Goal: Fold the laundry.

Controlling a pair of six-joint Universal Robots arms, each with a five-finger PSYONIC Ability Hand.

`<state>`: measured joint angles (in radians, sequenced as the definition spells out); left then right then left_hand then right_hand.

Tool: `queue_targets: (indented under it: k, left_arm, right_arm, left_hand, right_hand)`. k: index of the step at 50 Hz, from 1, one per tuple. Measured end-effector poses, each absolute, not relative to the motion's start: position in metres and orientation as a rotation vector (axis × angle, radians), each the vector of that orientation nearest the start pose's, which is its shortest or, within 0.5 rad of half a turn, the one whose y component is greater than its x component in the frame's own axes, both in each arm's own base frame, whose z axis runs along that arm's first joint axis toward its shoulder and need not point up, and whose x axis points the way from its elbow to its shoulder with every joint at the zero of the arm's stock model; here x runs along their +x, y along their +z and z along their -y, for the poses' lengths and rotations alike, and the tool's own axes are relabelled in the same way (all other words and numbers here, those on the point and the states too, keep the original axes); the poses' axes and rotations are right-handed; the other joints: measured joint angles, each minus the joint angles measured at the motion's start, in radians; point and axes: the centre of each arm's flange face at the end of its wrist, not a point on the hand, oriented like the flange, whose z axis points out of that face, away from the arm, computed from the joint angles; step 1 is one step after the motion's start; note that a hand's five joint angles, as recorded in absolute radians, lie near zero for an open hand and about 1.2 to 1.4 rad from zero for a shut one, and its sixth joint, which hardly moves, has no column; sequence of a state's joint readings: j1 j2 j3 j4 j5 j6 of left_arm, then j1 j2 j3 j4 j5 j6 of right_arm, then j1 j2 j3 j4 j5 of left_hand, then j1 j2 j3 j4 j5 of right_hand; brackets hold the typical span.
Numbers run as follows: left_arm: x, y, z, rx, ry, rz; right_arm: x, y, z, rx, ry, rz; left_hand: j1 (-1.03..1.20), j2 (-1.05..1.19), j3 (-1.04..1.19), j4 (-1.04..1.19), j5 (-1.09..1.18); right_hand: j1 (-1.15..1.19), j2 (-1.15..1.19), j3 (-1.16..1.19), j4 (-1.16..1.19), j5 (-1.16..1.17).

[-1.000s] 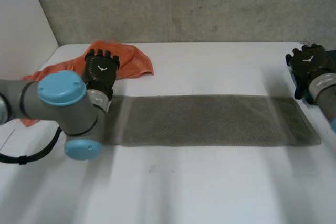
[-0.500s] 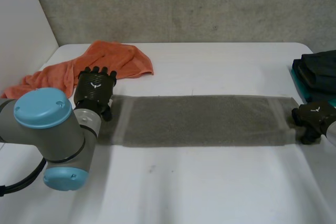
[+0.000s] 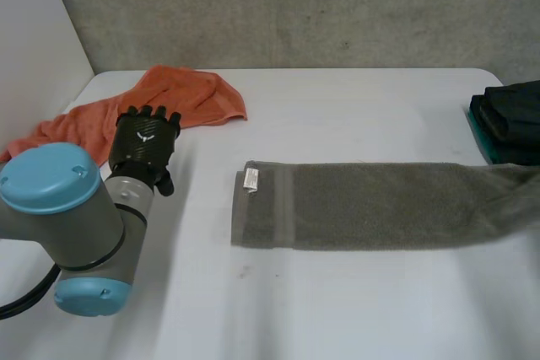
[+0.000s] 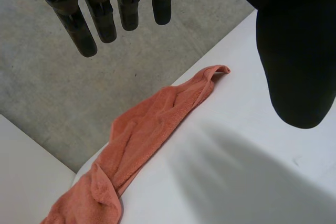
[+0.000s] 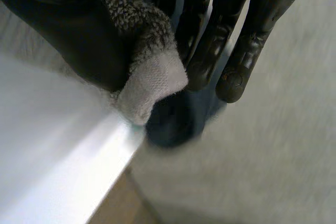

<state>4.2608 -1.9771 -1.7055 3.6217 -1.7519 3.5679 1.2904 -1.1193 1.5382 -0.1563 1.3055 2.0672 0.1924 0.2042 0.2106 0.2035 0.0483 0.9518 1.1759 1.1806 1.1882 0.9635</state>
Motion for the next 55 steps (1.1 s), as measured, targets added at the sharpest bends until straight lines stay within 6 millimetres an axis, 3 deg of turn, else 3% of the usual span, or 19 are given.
queue_targets:
  k: [1, 5, 12, 13, 14, 16, 18, 19, 22, 24, 26, 30, 36, 38, 39, 41, 46, 49, 55]
  left_arm:
    - [-0.261, 0.177, 0.277, 0.761, -2.074, -2.068]
    - [-0.259, 0.181, 0.276, 0.751, -2.084, -2.06]
    - [-0.255, 0.187, 0.273, 0.737, -2.093, -2.051]
    - [-0.254, 0.187, 0.273, 0.736, -2.092, -2.051]
    - [-0.254, 0.187, 0.273, 0.736, -2.092, -2.051]
    - [-0.253, 0.187, 0.271, 0.735, -2.088, -2.053]
    - [-0.253, 0.187, 0.271, 0.735, -2.087, -2.054]
    - [-0.252, 0.186, 0.27, 0.737, -2.084, -2.057]
    - [-0.252, 0.186, 0.27, 0.739, -2.081, -2.059]
    - [-0.253, 0.185, 0.269, 0.743, -2.08, -2.061]
    - [-0.253, 0.184, 0.269, 0.745, -2.08, -2.061]
    - [-0.257, 0.185, 0.268, 0.763, -2.095, -2.059]
    - [-0.268, 0.191, 0.266, 0.818, -2.152, -2.046]
    - [-0.274, 0.194, 0.263, 0.842, -2.177, -2.039]
    - [-0.286, 0.199, 0.257, 0.889, -2.232, -2.026]
    - [-0.296, 0.203, 0.252, 0.922, -2.27, -2.019]
    - [-0.322, 0.205, 0.24, 0.996, -2.343, -2.02]
    - [-0.337, 0.2, 0.235, 1.043, -2.36, -2.031]
    - [-0.36, 0.182, 0.231, 1.123, -2.343, -2.059]
  right_arm:
    - [0.075, 0.189, 0.392, 1.061, 1.504, 1.788]
    - [0.13, 0.205, 0.382, 1.172, 1.677, 1.685]
    - [0.249, 0.216, 0.335, 1.5, 2.006, 1.439]
    - [0.279, 0.213, 0.317, 1.601, 2.077, 1.372]
    - [0.279, 0.213, 0.317, 1.601, 2.077, 1.372]
    - [0.325, 0.2, 0.284, 1.773, 2.169, 1.273]
    - [0.331, 0.197, 0.279, 1.799, 2.179, 1.261]
    - [0.354, 0.184, 0.259, 1.909, 2.213, 1.216]
    - [0.37, 0.171, 0.243, 1.994, 2.227, 1.191]
    - [0.39, 0.147, 0.219, 2.132, 2.221, 1.173]
    - [0.393, 0.143, 0.214, 2.157, 2.216, 1.173]
    - [0.394, 0.133, 0.209, 2.153, 2.178, 1.242]
    - [0.38, 0.153, 0.224, 1.954, 2.155, 1.425]
    - [0.367, 0.164, 0.234, 1.837, 2.149, 1.541]
    - [0.34, 0.177, 0.252, 1.646, 2.13, 1.756]
    - [0.32, 0.181, 0.261, 1.519, 2.104, 1.915]
    - [0.274, 0.174, 0.271, 1.26, 1.969, 2.291]
    - [0.251, 0.16, 0.272, 1.165, 1.85, 2.438]
    - [0.219, 0.139, 0.278, 1.113, 1.685, 2.501]
  left_hand:
    - [0.0, 0.0, 0.0, 0.0, 0.0]
    - [0.0, 0.0, 0.0, 0.0, 0.0]
    - [0.0, 0.0, 0.0, 0.0, 0.0]
    - [0.0, 0.0, 0.0, 0.0, 0.0]
    - [0.0, 0.0, 0.0, 0.0, 0.0]
    - [0.0, 0.0, 0.0, 0.0, 0.0]
    - [0.0, 0.0, 0.0, 0.0, 0.0]
    - [0.0, 0.0, 0.0, 0.0, -0.002]
    - [0.0, 0.0, 0.0, 0.0, 0.0]
    - [0.0, 0.0, 0.0, 0.0, 0.0]
    - [0.0, 0.0, 0.0, 0.0, 0.0]
    - [0.0, 0.0, 0.0, 0.0, 0.0]
    - [0.0, 0.0, 0.0, 0.0, 0.0]
    - [0.0, 0.0, 0.0, 0.0, 0.0]
    - [0.0, 0.0, 0.0, 0.0, 0.0]
    - [0.0, 0.0, 0.0, 0.0, 0.0]
    - [0.0, 0.0, 0.0, 0.0, 0.0]
    - [0.0, 0.0, 0.0, 0.0, -0.001]
    - [0.0, 0.0, 0.0, 0.0, 0.0]
  right_hand:
    - [0.0, 0.0, 0.0, 0.0, 0.0]
    - [0.001, 0.0, 0.0, 0.0, 0.0]
    - [0.005, 0.0, 0.0, 0.0, 0.0]
    - [0.005, 0.0, 0.0, 0.0, 0.0]
    - [0.005, 0.0, 0.0, 0.0, 0.0]
    - [0.005, 0.0, 0.0, 0.0, 0.0]
    - [0.005, 0.0, 0.0, 0.0, 0.0]
    - [0.005, 0.0, 0.0, 0.0, 0.0]
    - [0.005, 0.0, 0.0, 0.0, 0.0]
    - [0.0, -0.075, -0.076, -0.08, -0.04]
    - [0.0, -0.087, -0.088, -0.096, -0.049]
    - [-0.624, -0.759, -0.734, -0.738, -0.674]
    - [-0.748, -0.954, -0.969, -0.953, -0.895]
    - [-0.748, -0.954, -0.969, -0.953, -0.895]
    - [-0.748, -0.954, -0.969, -0.953, -0.895]
    - [-0.748, -0.954, -0.969, -0.953, -0.895]
    - [-0.748, -0.954, -0.969, -0.953, -0.895]
    - [-0.748, -0.954, -0.969, -0.953, -0.895]
    - [-0.646, -0.82, -0.838, -0.843, -0.787]
